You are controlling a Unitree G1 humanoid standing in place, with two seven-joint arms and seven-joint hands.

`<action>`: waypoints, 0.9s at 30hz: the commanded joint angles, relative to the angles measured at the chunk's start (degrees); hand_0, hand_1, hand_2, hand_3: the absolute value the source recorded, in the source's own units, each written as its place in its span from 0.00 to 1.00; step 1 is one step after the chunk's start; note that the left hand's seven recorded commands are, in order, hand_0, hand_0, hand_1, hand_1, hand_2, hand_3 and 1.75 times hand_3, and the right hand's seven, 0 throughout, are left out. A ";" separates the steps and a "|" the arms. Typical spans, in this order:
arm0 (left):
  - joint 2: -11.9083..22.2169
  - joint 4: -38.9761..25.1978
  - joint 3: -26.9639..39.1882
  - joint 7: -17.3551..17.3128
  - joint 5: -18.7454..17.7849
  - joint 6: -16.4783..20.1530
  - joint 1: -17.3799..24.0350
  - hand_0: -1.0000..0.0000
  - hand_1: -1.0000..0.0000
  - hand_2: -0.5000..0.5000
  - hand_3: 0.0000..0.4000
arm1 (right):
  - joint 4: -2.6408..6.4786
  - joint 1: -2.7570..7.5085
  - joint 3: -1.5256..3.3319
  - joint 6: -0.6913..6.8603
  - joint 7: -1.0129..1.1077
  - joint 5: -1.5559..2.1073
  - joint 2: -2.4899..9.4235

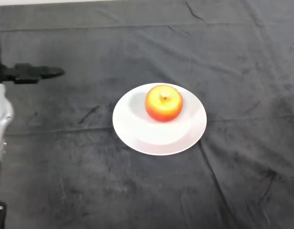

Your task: Move the apple to the plate

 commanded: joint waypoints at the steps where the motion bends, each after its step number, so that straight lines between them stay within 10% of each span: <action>1: 3.76 -1.77 2.00 1.24 -1.67 -0.43 3.69 1.00 1.00 0.50 0.00 | 0.62 -0.15 0.00 -0.18 -0.41 -0.25 -1.49; 27: 13.71 -3.58 15.83 4.16 -5.91 -2.55 11.22 1.00 1.00 0.50 0.00 | 0.62 -0.16 0.01 -0.18 -0.40 -0.25 -1.50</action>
